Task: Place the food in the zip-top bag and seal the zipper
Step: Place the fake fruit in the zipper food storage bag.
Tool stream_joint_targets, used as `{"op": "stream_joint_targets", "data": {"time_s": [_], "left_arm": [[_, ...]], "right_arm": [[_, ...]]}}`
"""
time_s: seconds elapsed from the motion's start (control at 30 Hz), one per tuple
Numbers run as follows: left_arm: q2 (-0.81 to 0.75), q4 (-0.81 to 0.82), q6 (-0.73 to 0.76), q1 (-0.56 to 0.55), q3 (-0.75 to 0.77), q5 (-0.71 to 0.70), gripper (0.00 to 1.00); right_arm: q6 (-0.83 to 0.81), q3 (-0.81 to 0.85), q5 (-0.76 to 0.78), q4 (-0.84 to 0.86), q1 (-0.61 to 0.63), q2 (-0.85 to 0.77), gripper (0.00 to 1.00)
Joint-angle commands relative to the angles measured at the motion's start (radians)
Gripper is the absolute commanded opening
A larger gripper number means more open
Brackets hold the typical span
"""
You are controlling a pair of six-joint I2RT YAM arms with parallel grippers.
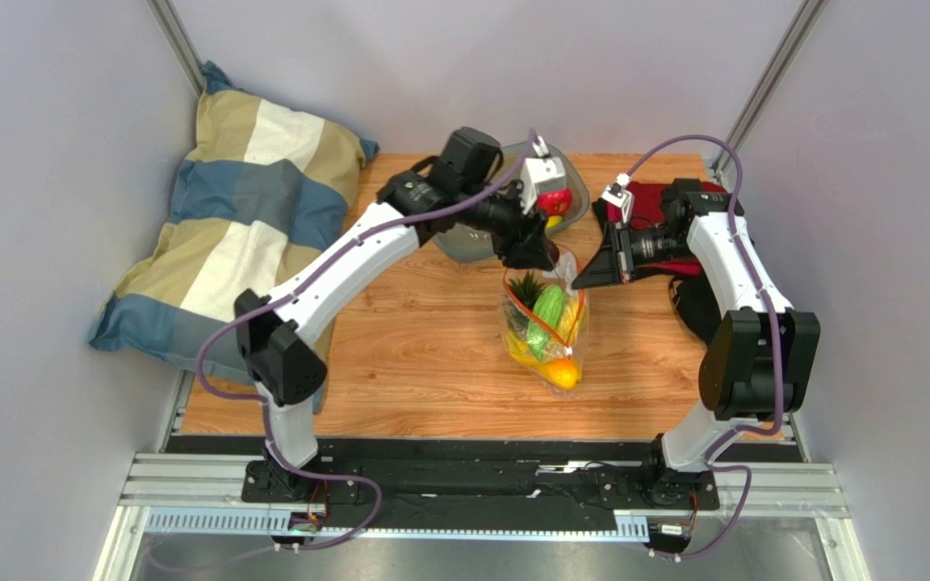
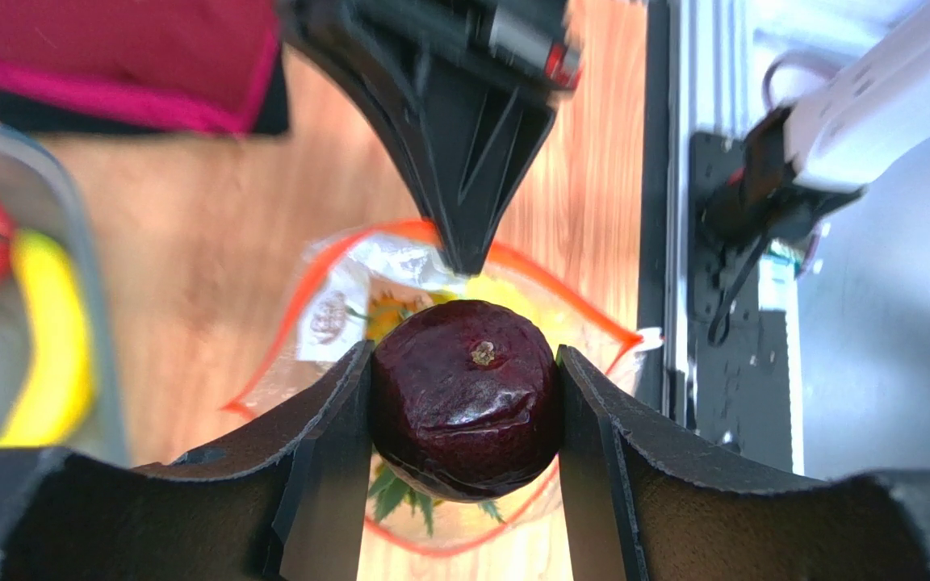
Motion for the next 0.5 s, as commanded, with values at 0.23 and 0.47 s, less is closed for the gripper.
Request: {"op": "stream_joint_targets", "data": {"time_s": [0.23, 0.47], "left_arm": [[0.190, -0.253, 0.067, -0.057, 0.132, -0.328, 0.43], [0.087, -0.261, 0.112, -0.062, 0.050, -0.278, 0.76]], "right_arm": [[-0.027, 0.060, -0.018, -0.027, 0.005, -0.025, 0.00], [-0.038, 0.068, -0.024, -0.028, 0.005, 0.000, 0.00]]}}
